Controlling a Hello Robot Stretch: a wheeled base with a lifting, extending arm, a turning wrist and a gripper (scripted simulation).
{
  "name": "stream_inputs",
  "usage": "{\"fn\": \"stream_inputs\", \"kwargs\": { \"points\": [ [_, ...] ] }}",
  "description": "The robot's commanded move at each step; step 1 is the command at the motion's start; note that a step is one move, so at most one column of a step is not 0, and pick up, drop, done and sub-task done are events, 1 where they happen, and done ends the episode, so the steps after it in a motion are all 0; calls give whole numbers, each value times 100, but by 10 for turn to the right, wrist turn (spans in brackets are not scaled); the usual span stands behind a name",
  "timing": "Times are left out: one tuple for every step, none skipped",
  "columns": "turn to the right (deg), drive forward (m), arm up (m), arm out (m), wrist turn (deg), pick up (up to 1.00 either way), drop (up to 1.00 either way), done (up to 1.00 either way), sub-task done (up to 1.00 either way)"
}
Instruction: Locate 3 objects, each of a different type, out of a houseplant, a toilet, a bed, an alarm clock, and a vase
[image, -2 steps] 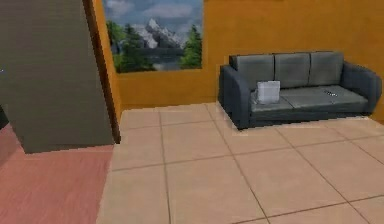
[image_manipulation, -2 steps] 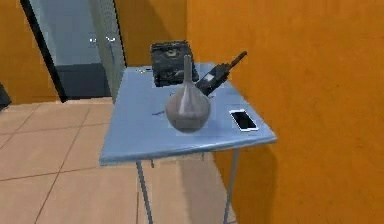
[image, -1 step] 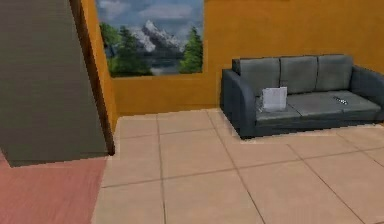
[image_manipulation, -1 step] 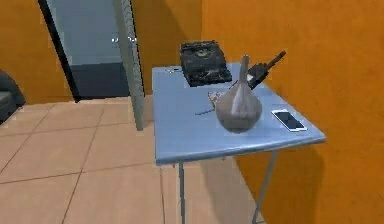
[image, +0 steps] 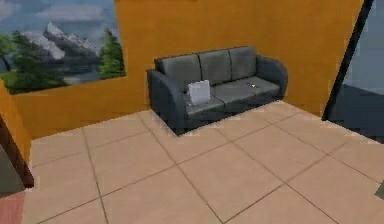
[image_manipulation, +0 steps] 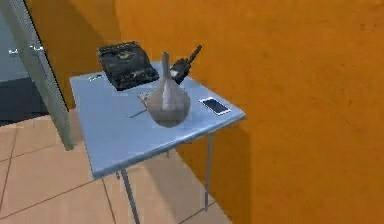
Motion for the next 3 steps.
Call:
{"fn": "stream_inputs", "kwargs": {
  "points": [
    [0, 30, 0, 0, 0, 0, 0, 0, 0],
    [450, 0, 0, 0, 0, 0, 0, 0, 0],
    [450, 0, 0, 0, 0, 0, 0, 0, 0]
  ]
}}
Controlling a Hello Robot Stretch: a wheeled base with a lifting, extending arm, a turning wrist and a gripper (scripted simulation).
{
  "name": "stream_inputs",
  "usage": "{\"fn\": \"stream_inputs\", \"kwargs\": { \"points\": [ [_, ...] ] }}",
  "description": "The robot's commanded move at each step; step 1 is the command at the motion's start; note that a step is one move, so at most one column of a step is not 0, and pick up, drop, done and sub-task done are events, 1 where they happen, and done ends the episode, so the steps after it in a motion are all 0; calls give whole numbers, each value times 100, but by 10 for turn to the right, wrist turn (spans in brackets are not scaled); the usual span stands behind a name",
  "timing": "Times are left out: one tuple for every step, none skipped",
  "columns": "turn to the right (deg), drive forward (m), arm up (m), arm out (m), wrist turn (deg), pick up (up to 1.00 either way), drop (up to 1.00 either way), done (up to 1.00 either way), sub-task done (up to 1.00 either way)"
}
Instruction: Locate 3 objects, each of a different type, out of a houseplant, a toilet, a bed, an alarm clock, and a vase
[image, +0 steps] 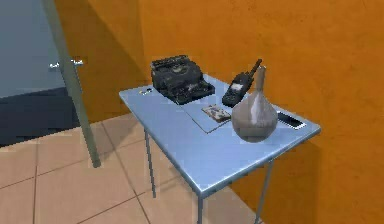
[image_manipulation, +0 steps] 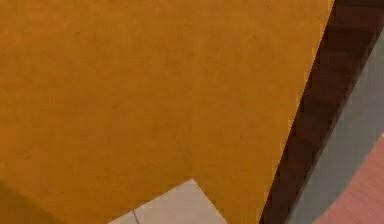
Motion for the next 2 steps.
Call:
{"fn": "stream_inputs", "kwargs": {
  "points": [
    [180, 0, 0, 0, 0, 0, 0, 0, 0],
    [0, 0, 0, 0, 0, 0, 0, 0, 100]
  ]
}}
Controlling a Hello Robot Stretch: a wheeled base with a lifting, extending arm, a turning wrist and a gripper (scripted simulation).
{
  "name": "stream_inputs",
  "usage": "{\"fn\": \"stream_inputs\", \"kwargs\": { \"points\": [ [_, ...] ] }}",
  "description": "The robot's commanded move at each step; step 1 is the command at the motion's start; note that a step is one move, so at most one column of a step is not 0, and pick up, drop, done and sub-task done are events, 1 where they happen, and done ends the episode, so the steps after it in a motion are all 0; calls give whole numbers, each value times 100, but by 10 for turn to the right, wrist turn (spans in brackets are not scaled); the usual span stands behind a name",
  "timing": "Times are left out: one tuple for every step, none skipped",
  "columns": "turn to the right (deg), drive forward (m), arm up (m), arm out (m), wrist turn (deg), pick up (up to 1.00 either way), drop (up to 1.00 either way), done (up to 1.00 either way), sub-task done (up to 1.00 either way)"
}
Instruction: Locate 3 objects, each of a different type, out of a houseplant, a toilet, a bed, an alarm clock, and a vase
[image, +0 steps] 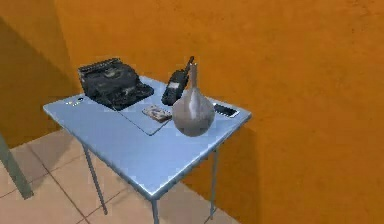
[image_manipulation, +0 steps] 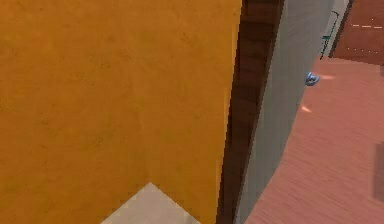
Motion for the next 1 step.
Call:
{"fn": "stream_inputs", "kwargs": {
  "points": [
    [-450, 0, 0, 0, 0, 0, 0, 0, 0]
  ]
}}
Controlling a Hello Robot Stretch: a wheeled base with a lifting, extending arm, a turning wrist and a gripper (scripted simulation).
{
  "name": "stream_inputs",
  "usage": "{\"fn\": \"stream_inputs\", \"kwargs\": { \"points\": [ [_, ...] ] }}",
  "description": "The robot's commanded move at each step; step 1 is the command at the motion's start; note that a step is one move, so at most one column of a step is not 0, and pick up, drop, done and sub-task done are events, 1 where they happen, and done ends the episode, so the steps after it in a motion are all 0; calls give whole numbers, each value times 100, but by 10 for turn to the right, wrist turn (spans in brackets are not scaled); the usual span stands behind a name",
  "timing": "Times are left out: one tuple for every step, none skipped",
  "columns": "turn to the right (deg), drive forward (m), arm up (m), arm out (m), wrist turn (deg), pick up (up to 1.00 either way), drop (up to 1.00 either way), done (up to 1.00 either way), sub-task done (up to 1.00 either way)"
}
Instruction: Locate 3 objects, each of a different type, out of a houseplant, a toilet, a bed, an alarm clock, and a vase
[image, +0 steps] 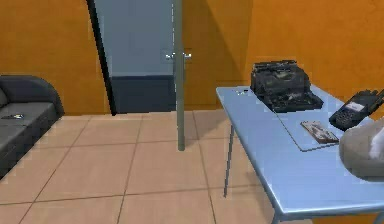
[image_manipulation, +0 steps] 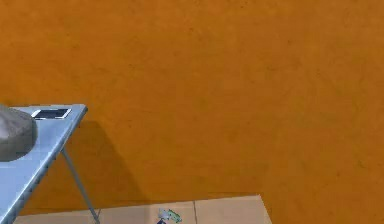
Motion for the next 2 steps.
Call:
{"fn": "stream_inputs", "kwargs": {
  "points": [
    [-210, 0, 0, 0, 0, 0, 0, 0, 0],
    [-30, 0, 0, 0, 0, 0, 0, 0, 0]
  ]
}}
